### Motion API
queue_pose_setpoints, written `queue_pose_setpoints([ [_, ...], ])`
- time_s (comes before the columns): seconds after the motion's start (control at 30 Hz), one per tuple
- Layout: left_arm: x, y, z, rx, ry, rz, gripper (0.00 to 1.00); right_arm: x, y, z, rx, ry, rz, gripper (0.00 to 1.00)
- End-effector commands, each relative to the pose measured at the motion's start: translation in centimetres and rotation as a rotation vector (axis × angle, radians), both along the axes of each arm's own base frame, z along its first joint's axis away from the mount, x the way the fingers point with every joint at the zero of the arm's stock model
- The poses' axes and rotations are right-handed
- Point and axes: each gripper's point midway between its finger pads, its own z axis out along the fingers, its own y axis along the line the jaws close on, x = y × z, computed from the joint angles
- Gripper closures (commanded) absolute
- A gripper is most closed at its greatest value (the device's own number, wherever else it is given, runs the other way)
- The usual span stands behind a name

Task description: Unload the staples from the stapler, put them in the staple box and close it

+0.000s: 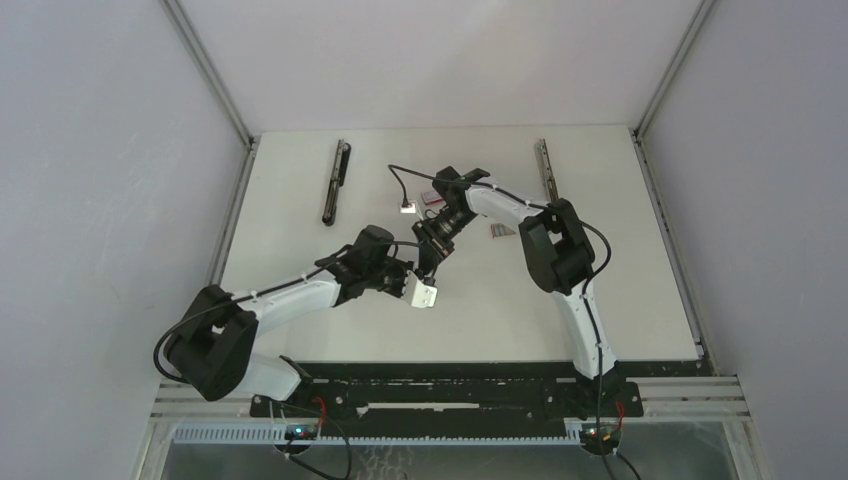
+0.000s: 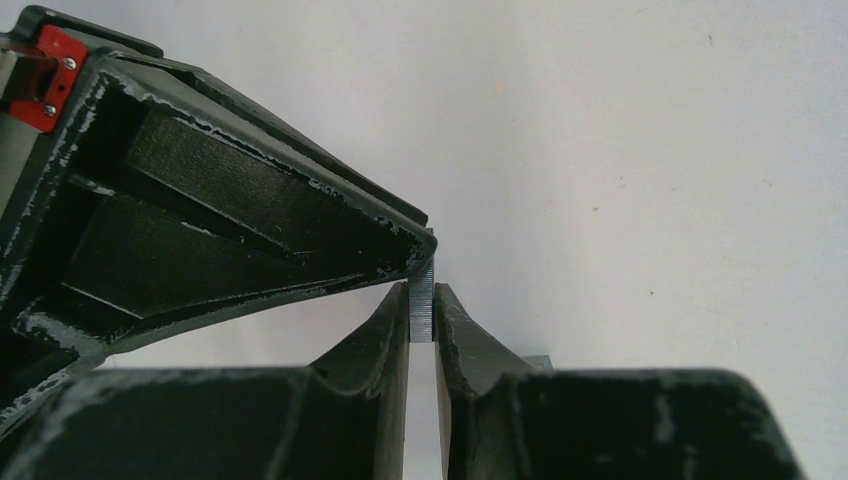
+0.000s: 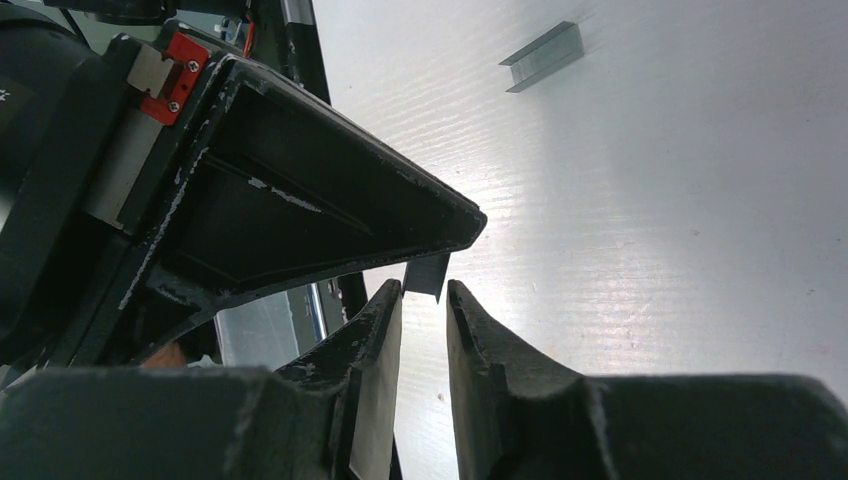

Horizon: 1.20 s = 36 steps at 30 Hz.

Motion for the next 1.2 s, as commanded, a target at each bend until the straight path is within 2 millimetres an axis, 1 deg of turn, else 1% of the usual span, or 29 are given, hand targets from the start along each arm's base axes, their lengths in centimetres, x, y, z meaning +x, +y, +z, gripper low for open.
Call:
queue_pose_setpoints([
  [0.0,1.0,-1.5,2.2,-0.053,-0.033,-0.001,0.83,0.8,0.5,1.0,0.043,-0.034,0.007,0.76],
  [0.27,0.2,-1.6,2.0,-0.042,0.028,-0.02,0.84,1.7,-0.2,1.3,0.034,-0.048,-0.019,0.7],
  [0.37,-0.2,-1.7,1.9,-0.032,0.064,-0.027,0.84,2.6,-0.8,1.3,0.017,-0.069,-0.043,0.67],
  [0.53,-0.8,-1.8,1.5,-0.013,0.152,-0.025,0.85,4.8,-2.6,2.2,0.002,-0.116,-0.109,0.64],
  [0.73,-1.4,-2.2,1.7,-0.015,0.261,-0.005,0.86,6.8,-5.3,4.1,0.017,-0.215,-0.184,0.62],
  [0.87,-1.5,-2.5,2.2,-0.028,0.325,0.023,0.87,7.8,-7.0,6.1,0.037,-0.293,-0.235,0.61],
  [1.07,-2.0,-2.8,3.0,-0.018,0.487,0.051,0.87,8.8,-9.5,8.6,0.036,-0.369,-0.313,0.61],
  [1.17,-2.5,-3.0,3.5,-0.01,0.58,0.07,0.88,8.9,-10.9,9.1,0.02,-0.385,-0.348,0.6],
])
